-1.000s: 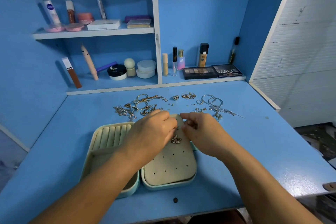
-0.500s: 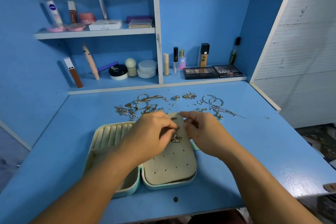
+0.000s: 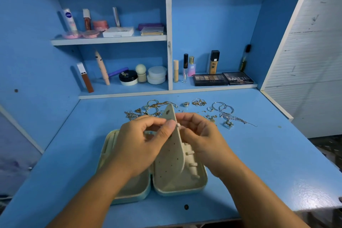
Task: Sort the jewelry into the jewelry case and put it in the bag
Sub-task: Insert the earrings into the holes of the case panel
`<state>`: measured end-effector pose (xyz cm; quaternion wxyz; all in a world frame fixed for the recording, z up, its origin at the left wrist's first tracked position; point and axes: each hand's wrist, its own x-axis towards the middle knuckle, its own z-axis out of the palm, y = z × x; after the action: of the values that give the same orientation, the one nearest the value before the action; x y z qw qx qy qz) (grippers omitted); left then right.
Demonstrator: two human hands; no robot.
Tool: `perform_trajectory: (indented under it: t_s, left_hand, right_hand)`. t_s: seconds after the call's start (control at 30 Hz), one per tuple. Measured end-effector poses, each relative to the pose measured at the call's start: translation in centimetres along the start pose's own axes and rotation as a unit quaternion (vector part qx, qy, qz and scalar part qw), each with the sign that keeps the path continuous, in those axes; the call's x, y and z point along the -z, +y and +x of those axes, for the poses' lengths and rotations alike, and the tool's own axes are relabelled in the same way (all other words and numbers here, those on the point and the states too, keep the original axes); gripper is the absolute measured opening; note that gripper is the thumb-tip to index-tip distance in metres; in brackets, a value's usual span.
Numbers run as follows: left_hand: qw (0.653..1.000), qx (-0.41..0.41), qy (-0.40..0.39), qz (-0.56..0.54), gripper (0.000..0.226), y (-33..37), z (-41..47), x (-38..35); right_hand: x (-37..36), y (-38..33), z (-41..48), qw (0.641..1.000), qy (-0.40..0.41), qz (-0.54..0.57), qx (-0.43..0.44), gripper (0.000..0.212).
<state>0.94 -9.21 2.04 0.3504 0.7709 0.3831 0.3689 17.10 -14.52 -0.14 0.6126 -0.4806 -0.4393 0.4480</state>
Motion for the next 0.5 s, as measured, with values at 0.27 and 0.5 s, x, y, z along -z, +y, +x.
perform_trajectory:
  t_s: [0.27,0.5]
  left_hand:
    - [0.972,0.106,0.048,-0.205,0.035,-0.9,-0.9,2.5]
    - [0.932,0.165,0.077,-0.313,0.049,-2.8,-1.8,2.9]
  right_hand:
    - [-3.6,0.9,-0.4,0.997,-0.069,-0.037,0.007,0.038]
    - [1.6,-0.9,1.3,0.905,0.072,-0.419,-0.034,0.027]
